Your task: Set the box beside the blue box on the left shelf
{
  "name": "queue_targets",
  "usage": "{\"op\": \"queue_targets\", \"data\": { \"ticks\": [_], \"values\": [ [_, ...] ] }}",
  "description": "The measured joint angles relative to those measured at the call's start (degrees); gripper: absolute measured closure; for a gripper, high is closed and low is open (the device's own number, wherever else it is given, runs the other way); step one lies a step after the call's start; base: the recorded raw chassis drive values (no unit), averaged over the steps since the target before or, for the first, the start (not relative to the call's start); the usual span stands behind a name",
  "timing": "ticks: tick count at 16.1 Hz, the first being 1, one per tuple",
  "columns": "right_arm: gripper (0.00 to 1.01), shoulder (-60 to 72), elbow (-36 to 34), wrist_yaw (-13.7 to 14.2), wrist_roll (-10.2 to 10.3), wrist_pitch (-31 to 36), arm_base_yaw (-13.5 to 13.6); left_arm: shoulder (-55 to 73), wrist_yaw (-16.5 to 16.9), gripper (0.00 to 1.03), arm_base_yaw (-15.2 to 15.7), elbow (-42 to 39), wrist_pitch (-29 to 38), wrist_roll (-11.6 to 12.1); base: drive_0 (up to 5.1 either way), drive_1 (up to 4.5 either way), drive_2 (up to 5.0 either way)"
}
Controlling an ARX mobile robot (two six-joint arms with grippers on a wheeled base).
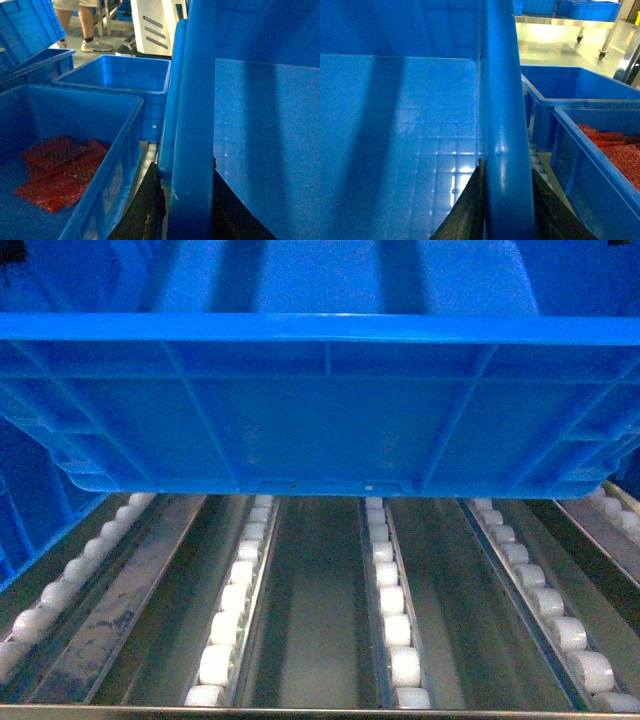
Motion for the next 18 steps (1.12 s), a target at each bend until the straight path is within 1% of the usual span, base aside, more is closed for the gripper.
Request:
{"op": "queue_targets", "data": {
  "ticks": [1,2,3,4,5,6,7,8,9,10,13,16,18],
  "values": [
    [0.84,0.0,0.0,0.0,0.0,0.0,0.0,0.0,0.0,0.89,0.0,0.0,0.0,0.0,0.0,0.00,0.0],
    [0.84,-0.1,0.3,0.3,-0.3,-1.8,0.0,-0.2,-1.5,0.89,-0.3,0.9,-3.7,0.5,0.0,0.00,0.0],
    [0.84,-0.7,2.9,2.2,-0.2,-10.1,0.6,-0.4,-3.0,0.89,-0.9,1.7,-7.0,1.4,0.0,0.00,0.0],
    [0.84,-1.2,4.7,2.3,0.3,-17.3,0.8,-0.5,-3.3,0.89,-1.2,1.8,-10.2,1.6,0.0,0.00,0.0],
    [0.84,-1.5,5.0,2.1,1.2,-21.3,0.8,-0.3,-3.0,0.89,-1.3,1.8,-11.1,1.7,0.0,0.00,0.0],
    [0.84,-1.5,5.3,1.0,2.5,-24.9,0.7,-0.3,-3.0,0.89,-1.7,1.8,-12.0,2.2,0.0,0.00,0.0],
    [0.84,-0.9,5.6,0.3,3.1,-26.4,0.3,0.0,-3.3,0.89,-2.1,1.9,-13.1,2.6,0.0,0.00,0.0],
    [0.84,-0.2,6.6,-0.4,3.0,-27.5,-0.3,1.1,-3.5,0.89,-2.7,3.0,-14.3,2.6,0.0,0.00,0.0],
    [0.84,1.1,8.1,-0.9,2.9,-28.9,-1.1,3.4,-3.3,0.89,-3.2,4.6,-14.4,2.4,0.0,0.00,0.0],
    [0.84,3.5,10.7,-1.7,2.8,-31.6,-2.8,7.4,-3.0,0.89,-4.1,7.7,-14.6,1.7,0.0,0.00,0.0],
    [0.85,5.9,12.6,-2.4,2.5,-33.5,-4.3,10.7,-2.7,0.89,-5.0,10.3,-15.1,1.2,0.0,0.00,0.0],
    [0.85,9.9,14.5,-3.4,1.8,-36.2,-6.3,16.9,-2.4,0.89,-6.3,14.5,-18.7,-0.1,0.0,0.00,0.0],
    [0.85,12.7,15.0,-3.8,1.2,-36.5,-6.8,19.5,-1.6,0.89,-6.4,15.6,-22.1,-2.0,0.0,0.00,0.0]
  ]
}}
